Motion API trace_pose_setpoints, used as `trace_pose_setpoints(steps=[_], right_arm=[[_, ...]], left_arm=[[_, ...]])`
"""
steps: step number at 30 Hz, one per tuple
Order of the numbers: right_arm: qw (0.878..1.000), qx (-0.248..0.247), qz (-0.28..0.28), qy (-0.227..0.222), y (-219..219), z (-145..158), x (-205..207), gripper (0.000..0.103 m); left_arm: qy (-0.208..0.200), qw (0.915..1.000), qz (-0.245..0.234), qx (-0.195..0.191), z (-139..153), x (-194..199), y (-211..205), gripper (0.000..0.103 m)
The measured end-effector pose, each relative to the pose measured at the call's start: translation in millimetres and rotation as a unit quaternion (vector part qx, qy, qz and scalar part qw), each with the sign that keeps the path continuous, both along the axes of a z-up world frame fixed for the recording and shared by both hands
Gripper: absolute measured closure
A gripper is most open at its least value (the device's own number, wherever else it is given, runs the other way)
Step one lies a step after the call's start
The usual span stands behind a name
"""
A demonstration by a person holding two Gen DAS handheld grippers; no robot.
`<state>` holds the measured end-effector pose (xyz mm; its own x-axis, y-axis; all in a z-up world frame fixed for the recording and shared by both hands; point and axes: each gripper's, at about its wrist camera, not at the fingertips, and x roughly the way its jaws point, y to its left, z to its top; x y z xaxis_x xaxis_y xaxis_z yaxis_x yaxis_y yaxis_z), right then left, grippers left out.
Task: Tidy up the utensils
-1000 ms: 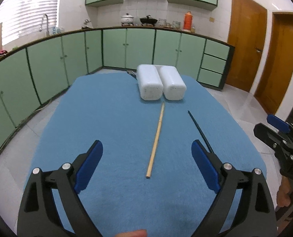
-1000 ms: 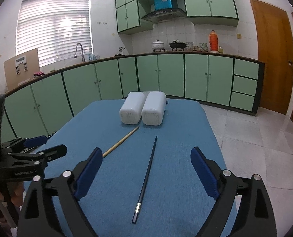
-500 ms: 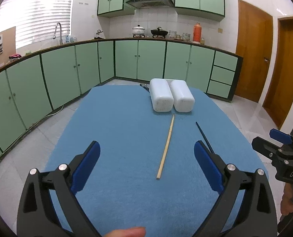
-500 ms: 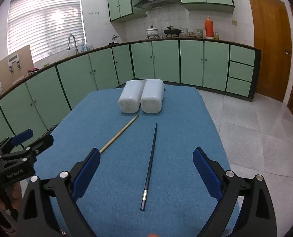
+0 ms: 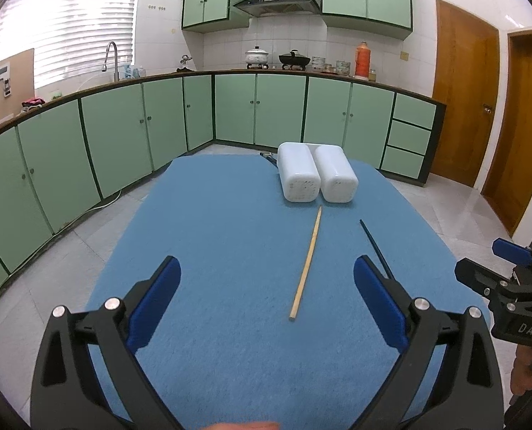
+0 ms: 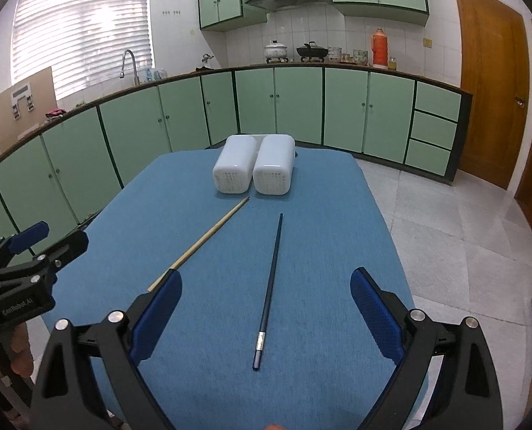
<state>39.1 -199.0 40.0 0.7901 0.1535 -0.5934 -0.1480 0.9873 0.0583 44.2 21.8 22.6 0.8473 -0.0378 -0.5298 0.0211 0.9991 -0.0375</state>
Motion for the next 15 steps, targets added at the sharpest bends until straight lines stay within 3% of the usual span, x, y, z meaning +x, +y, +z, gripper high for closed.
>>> trace_pose_setpoints(steps=[15], right_arm=[[1.0, -0.007, -0.009, -0.001, -3.3, 1.7, -0.5, 0.01]], left_arm=[[0.0, 1.0, 0.001, 0.005, -1.1, -2.2, -1.0, 0.008]])
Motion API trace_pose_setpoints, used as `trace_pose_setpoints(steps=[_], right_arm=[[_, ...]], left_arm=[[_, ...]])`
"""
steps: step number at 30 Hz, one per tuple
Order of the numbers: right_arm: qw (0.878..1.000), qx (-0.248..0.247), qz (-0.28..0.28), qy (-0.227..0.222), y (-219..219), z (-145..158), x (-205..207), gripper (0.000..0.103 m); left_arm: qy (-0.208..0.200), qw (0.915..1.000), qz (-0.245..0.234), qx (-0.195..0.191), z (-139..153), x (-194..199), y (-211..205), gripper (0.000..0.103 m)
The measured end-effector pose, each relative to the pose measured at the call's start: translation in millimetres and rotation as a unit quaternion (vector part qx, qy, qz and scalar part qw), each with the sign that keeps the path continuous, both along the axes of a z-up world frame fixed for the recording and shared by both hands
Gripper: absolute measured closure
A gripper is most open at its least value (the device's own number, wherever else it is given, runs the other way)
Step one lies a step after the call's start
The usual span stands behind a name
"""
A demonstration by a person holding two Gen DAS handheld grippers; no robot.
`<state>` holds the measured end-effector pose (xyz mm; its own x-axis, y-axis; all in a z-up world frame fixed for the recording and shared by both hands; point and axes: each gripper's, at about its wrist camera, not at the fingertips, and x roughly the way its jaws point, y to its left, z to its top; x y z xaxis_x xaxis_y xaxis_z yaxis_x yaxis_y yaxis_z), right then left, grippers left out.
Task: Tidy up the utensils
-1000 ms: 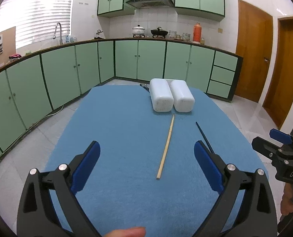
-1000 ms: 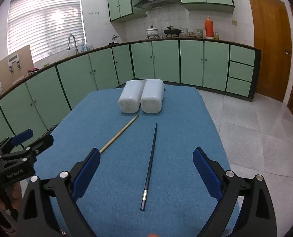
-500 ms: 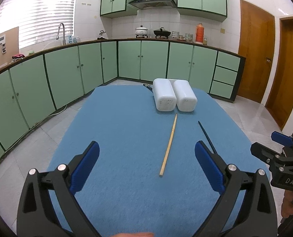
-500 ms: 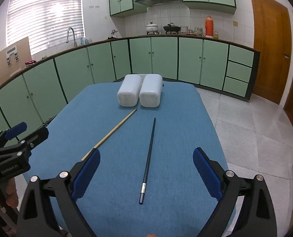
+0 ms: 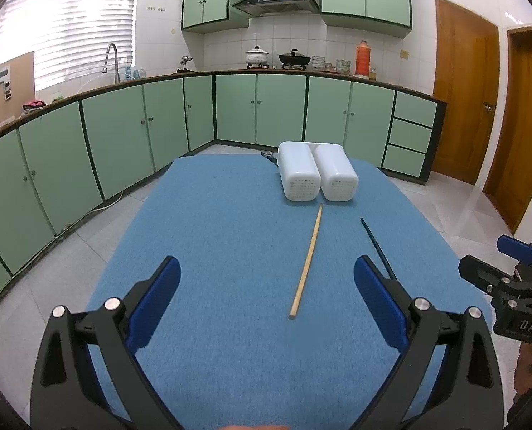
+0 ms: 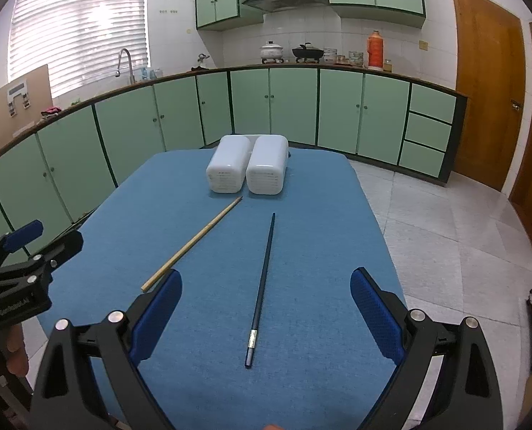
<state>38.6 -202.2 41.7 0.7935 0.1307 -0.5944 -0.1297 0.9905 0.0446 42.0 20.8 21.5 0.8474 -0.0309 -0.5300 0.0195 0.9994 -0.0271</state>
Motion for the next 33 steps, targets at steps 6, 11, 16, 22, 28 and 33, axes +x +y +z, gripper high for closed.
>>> trace_pose_setpoints(steps=[6, 11, 16, 22, 28, 33], right_arm=[[1.0, 0.0, 0.0, -0.001, -0.2, -0.3, 0.0, 0.01], [1.0, 0.0, -0.002, -0.002, -2.5, 0.9, 0.5, 0.01], [1.0, 0.001, -0.005, -0.002, -3.9, 2.5, -1.5, 0.01], [1.0, 0.002, -0.007, -0.002, -6.0, 3.0, 0.7, 0.01], [1.0, 0.003, -0.007, -0.003, -6.0, 2.7, 0.7, 0.01], [1.0, 0.005, -0.009, -0.004, -7.2, 2.6, -0.5, 0.01]], left_arm=[[0.0, 1.0, 0.0, 0.0, 0.2, -0.1, -0.1, 0.008], [-0.001, 1.0, 0.001, 0.001, 0.3, -1.3, 0.3, 0.008], [-0.002, 1.0, 0.001, 0.003, 0.0, -3.6, -0.1, 0.008], [-0.002, 1.0, 0.002, 0.003, 0.1, -4.3, 0.7, 0.008], [-0.002, 1.0, 0.002, 0.004, 0.2, -6.1, 0.1, 0.008], [-0.003, 1.0, 0.003, 0.004, 0.3, -6.2, 0.0, 0.008]])
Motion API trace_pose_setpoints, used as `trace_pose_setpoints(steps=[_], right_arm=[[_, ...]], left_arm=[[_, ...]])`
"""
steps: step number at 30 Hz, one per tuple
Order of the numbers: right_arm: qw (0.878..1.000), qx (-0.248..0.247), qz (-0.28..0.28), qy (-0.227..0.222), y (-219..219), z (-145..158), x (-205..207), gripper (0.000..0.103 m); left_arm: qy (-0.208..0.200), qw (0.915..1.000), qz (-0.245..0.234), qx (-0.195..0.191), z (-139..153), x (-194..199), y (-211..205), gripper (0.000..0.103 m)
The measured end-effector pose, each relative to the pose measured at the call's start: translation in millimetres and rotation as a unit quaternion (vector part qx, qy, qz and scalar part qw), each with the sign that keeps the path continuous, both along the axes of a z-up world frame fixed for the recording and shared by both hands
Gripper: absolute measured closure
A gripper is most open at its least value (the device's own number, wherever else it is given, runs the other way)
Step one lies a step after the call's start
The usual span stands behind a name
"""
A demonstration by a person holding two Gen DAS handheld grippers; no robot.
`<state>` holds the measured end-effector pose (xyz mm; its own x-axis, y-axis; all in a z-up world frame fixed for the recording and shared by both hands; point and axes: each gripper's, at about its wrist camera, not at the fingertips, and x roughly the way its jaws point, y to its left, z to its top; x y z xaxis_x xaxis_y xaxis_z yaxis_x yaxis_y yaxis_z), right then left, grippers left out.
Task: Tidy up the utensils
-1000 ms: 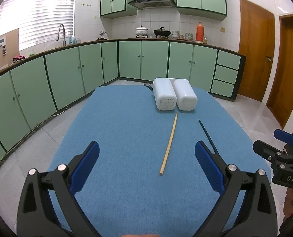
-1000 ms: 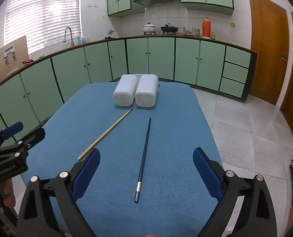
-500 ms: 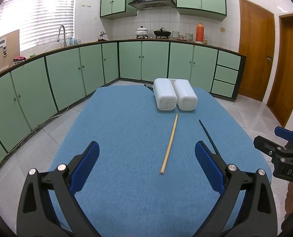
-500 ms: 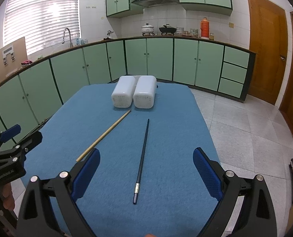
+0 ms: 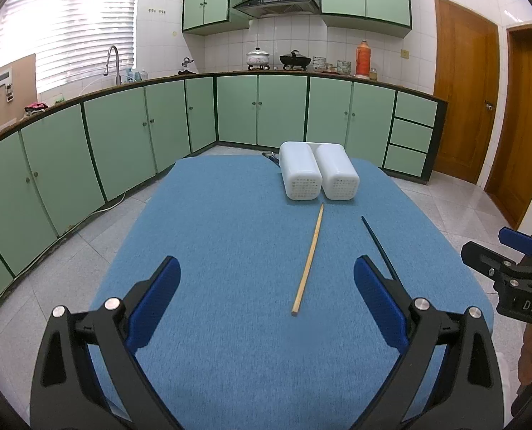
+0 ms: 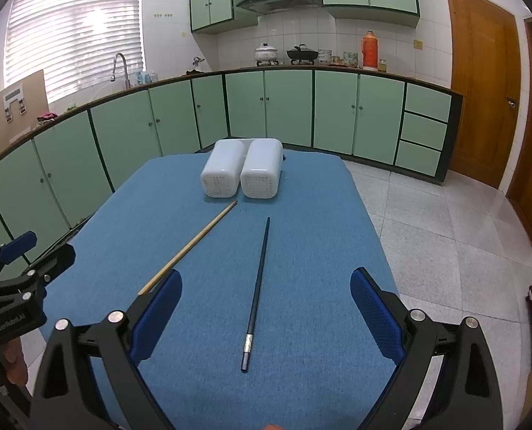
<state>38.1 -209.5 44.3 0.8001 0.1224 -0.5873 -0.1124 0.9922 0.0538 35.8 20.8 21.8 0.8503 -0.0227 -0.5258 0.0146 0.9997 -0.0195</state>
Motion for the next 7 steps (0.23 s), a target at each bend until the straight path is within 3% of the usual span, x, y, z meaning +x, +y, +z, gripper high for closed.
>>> trace_pose_setpoints(steps=[7], right_arm=[[1.0, 0.0, 0.001, -0.001, 0.2, 0.5, -0.2, 0.01]], left_arm=[[0.0, 1.0, 0.0, 0.001, 0.3, -0.5, 0.4, 0.008]])
